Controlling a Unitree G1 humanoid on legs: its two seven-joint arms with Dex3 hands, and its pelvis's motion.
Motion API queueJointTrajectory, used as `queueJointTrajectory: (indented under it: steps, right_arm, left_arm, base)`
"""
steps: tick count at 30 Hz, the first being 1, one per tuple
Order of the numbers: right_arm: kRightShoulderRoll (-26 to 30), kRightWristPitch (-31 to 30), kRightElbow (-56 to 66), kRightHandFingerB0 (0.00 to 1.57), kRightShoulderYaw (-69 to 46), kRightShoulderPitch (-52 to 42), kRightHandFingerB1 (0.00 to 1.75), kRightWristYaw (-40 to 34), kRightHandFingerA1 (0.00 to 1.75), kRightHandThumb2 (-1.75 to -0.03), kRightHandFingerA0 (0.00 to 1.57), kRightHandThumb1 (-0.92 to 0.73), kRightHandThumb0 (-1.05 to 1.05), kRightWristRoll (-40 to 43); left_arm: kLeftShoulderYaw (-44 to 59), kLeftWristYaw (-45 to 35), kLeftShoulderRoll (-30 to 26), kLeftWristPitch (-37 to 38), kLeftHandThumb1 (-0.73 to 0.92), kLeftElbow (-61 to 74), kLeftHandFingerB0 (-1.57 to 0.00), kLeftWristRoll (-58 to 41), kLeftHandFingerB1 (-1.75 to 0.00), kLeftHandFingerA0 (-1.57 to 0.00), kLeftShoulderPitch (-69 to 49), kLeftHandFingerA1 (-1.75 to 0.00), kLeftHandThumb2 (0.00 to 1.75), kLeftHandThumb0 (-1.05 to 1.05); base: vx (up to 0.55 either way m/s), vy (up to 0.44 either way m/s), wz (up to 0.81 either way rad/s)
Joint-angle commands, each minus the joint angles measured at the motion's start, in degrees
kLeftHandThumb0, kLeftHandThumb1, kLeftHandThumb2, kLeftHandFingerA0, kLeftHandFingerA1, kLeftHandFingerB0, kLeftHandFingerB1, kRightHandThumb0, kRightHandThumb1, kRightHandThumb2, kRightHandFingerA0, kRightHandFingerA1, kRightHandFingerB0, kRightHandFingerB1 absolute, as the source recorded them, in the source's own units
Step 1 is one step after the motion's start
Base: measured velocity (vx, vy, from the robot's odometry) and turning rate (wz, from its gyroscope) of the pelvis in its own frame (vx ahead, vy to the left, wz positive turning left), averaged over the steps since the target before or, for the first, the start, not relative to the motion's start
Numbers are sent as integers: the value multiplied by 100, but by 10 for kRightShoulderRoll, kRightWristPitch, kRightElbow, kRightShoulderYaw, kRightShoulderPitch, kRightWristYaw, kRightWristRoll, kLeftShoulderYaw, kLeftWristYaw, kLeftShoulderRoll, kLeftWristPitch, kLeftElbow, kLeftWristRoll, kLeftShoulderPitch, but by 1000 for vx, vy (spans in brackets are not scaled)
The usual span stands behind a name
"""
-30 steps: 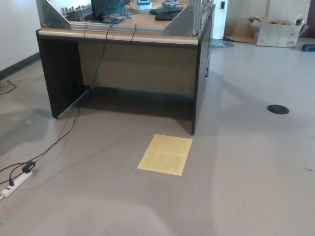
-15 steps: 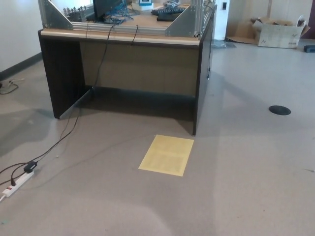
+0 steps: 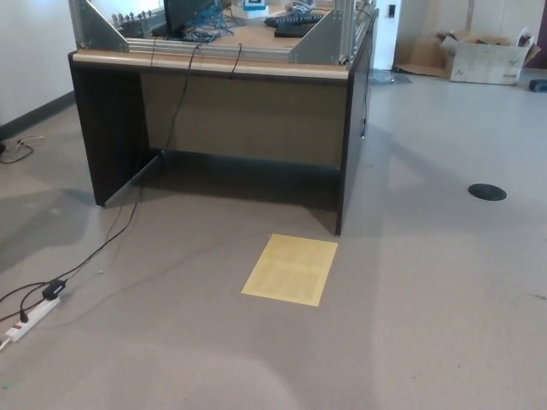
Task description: A person hands over a black lunchbag to the robot and the robot uses its left hand to grab the strips of the lunchbag, the gives it back to the person.
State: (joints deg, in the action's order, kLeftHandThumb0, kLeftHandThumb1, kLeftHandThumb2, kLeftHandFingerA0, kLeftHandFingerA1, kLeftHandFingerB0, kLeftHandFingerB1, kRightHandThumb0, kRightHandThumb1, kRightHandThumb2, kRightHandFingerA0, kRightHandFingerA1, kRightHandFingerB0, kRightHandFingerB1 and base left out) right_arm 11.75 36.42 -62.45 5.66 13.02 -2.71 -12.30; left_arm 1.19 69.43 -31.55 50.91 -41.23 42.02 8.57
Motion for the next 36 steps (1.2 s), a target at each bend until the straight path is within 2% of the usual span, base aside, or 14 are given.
queueJointTrajectory:
  steps: [1, 3, 4, 5, 6, 13, 14, 15, 17, 18, 20, 21, 22, 36]
  right_arm:
    - [9, 5, 4, 36, -6, -13, 51, -11, 59, -100, 49, -61, -65, 0]
    - [11, 7, 4, 48, -8, -15, 40, -10, 43, -63, 53, -74, -66, 2]
    - [11, 7, 4, 48, -9, -16, 40, -10, 43, -63, 53, -74, -66, 2]
    - [10, 5, 5, 38, -9, -15, 51, -11, 57, -100, 47, -62, -67, 2]
    - [8, 2, 6, 47, -10, -15, 39, -10, 41, -63, 50, -74, -66, 4]
    - [6, 1, 3, 47, -13, -13, 39, -16, 41, -63, 49, -74, -66, 6]
    - [3, 3, 2, 38, -18, -12, 51, -13, 57, -101, 47, -63, -68, 13]
    - [2, 3, 2, 48, -19, -11, 40, -11, 43, -63, 52, -74, -67, 16]
    - [1, 3, 3, 48, -22, -10, 39, -7, 42, -63, 51, -74, -67, 20]
    - [3, 1, 4, 37, -22, -9, 50, -8, 57, -101, 47, -63, -70, 18]
    - [8, -1, 6, 37, -20, -8, 50, -9, 56, -102, 46, -64, -71, 14]
    - [8, -1, 7, 38, -21, -7, 51, -7, 56, -101, 46, -63, -71, 16]
    - [8, 3, 6, 48, -20, -7, 40, -8, 43, -63, 51, -75, -68, 16]
    - [12, 6, 7, 47, -26, -11, 39, -1, 42, -63, 49, -74, -67, 16]
  left_arm:
    - [5, -95, -38, -26, 60, 123, -60, -10, -173, -82, 118, -175, 55, -10]
    - [-5, -116, -38, -35, 60, 138, -59, -3, -172, -82, 170, -175, 55, -9]
    - [-7, -123, -37, -35, 60, 141, -59, -4, -172, -82, 182, -175, 55, -9]
    - [-29, -158, -32, -40, 59, 139, -55, 2, -170, -78, 262, -175, 55, -9]
    - [-44, -177, -21, -55, 61, 136, -53, 12, -170, -78, 309, -175, 55, -14]
    - [-128, -281, 85, -110, 59, 74, -56, 22, -164, -77, 538, -175, 56, -25]
    - [-147, -279, 131, -137, 57, 45, -57, 41, -167, -79, 607, -175, 55, -26]
    - [-153, -276, 146, -142, 56, 30, -58, 43, -170, -82, 630, -175, 54, -23]
    - [-163, -277, 169, -149, 57, 4, -59, 46, -168, -82, 668, -175, 55, -24]
    - [-174, -282, 188, -162, 57, -19, -57, 53, -171, -81, 702, -175, 55, -24]
    - [-188, -280, 213, -183, 56, -51, -59, 65, -170, -81, 745, -175, 55, -27]
    - [-195, -286, 221, -197, 57, -61, -61, 70, -166, -81, 760, -175, 55, -28]
    - [-200, -287, 226, -197, 57, -73, -60, 71, -167, -80, 773, -175, 55, -26]
    - [-267, -251, 298, -217, 59, -203, -58, 69, -171, -80, 863, -175, 56, -28]
  base:
    - [0, 0, 0]
    - [0, 0, 0]
    - [0, 0, 0]
    - [0, 0, 0]
    - [0, 0, 0]
    - [0, 0, 0]
    - [0, 0, 0]
    - [0, 0, 0]
    - [0, 0, 0]
    - [0, 0, 0]
    - [0, 0, 0]
    - [0, 0, 0]
    - [0, 0, 0]
    - [0, 0, 0]
